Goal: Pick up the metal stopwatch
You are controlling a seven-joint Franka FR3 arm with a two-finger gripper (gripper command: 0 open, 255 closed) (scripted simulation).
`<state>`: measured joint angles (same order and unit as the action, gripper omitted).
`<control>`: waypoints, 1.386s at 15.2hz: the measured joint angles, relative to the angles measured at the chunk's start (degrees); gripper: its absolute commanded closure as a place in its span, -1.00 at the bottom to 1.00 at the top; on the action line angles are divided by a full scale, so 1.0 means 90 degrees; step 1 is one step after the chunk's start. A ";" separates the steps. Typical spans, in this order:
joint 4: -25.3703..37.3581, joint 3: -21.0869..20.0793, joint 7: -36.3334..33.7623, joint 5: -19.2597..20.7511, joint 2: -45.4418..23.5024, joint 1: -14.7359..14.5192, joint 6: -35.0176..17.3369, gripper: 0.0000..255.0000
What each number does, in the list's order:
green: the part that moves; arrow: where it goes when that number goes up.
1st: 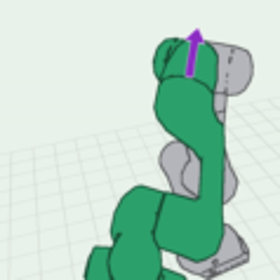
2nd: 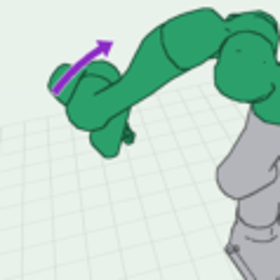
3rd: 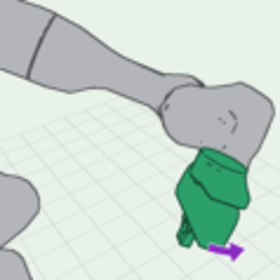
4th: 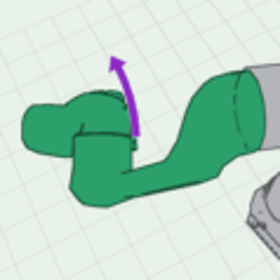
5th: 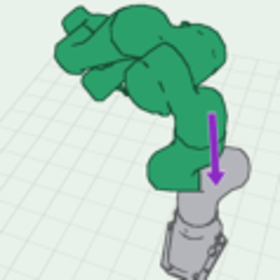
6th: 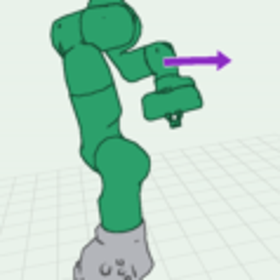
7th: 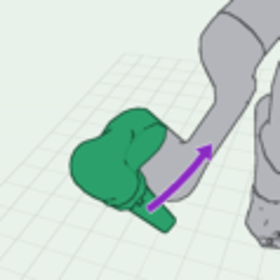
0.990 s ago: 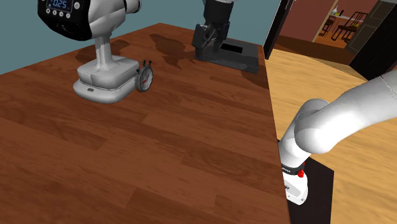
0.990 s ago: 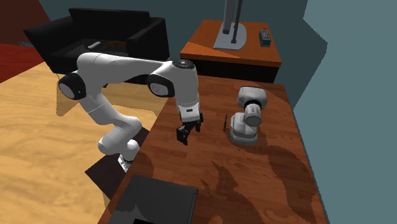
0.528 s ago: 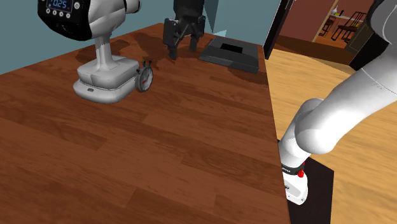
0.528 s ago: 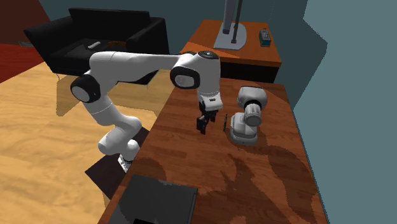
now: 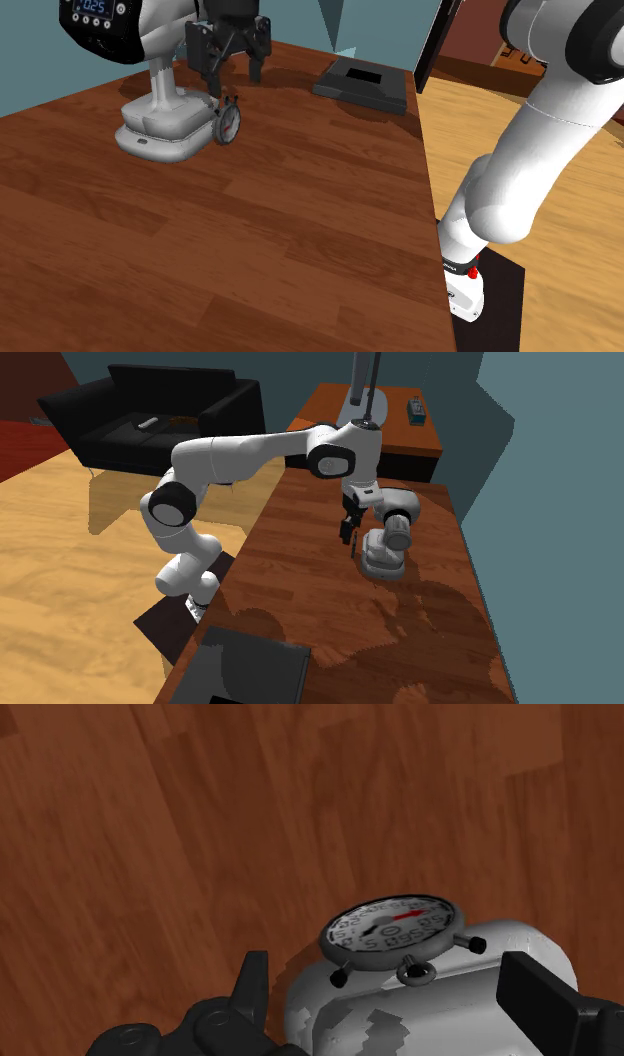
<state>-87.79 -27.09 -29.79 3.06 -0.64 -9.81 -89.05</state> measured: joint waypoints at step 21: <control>-0.0329 -0.0059 -0.0104 0.0069 -0.0221 -0.0059 -0.0514 1.00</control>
<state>-90.75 -27.62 -30.73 3.68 -2.63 -10.34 -93.68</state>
